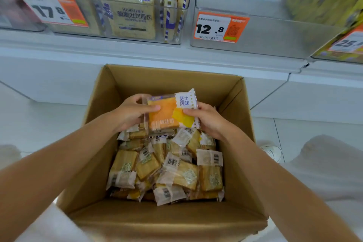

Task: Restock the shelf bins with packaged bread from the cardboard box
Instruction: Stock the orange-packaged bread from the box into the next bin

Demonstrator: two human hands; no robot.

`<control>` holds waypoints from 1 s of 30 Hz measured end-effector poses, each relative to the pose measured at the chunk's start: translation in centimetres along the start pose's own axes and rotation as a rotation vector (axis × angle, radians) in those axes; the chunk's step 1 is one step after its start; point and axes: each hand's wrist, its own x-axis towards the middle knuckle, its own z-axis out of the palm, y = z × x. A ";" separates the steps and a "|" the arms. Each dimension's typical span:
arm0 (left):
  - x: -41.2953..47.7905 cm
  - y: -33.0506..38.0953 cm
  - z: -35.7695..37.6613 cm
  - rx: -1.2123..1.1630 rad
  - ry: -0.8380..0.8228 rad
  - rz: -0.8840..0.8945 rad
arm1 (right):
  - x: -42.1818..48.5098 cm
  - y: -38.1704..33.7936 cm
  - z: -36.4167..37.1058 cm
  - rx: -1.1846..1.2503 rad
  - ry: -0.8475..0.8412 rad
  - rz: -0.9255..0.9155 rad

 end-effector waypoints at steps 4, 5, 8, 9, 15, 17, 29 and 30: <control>-0.5 -0.2 0.7 -0.170 -0.199 -0.144 | 0.3 0.8 -0.7 0.110 -0.066 0.006; -0.4 -0.5 0.7 -0.142 -0.181 -0.136 | 0.4 1.3 -1.2 0.024 -0.030 0.003; 0.0 -1.7 0.0 -0.112 -0.031 -0.107 | 0.9 3.8 -3.0 -0.421 0.149 -0.034; 0.1 -2.2 -0.4 -0.098 0.011 -0.109 | 1.3 4.8 -3.5 -0.535 0.163 -0.032; 0.2 -4.5 -1.9 -0.134 0.135 -0.148 | 4.5 10.3 -2.7 -1.173 0.082 0.083; 0.2 -5.1 -2.2 -0.123 0.165 -0.146 | 4.9 11.6 -1.8 -1.418 0.137 0.003; -0.1 -2.8 -2.7 0.032 -0.032 0.026 | 3.5 -0.1 3.7 -0.279 -0.231 -0.109; -0.3 -2.6 -2.5 0.030 -0.053 0.025 | 3.4 -0.2 3.6 -0.243 -0.244 -0.092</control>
